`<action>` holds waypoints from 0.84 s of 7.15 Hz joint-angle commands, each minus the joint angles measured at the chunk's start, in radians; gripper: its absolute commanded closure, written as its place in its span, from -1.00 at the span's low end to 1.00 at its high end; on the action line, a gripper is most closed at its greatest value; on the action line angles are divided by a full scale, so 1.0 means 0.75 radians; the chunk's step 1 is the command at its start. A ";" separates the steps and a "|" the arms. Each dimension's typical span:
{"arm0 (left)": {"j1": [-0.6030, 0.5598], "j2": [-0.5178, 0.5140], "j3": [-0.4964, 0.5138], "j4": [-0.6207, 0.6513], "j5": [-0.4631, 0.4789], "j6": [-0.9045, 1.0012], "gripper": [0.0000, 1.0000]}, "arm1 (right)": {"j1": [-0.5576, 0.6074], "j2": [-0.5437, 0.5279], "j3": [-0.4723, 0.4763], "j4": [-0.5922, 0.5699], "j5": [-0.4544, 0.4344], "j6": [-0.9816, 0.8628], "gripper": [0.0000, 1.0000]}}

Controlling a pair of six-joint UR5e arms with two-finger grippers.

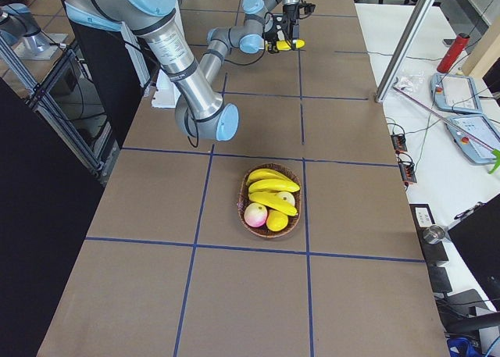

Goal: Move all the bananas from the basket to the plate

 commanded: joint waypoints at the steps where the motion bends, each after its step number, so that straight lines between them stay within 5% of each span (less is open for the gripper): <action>1: -0.004 0.004 0.000 0.000 0.000 -0.002 1.00 | 0.005 0.001 0.007 0.001 0.010 -0.003 -1.00; 3: -0.040 0.035 0.000 0.015 0.000 0.011 1.00 | 0.066 -0.003 0.031 -0.064 0.097 -0.001 -1.00; 6: -0.206 0.294 0.000 0.033 -0.010 0.025 1.00 | 0.213 -0.030 0.027 -0.417 0.271 -0.198 -1.00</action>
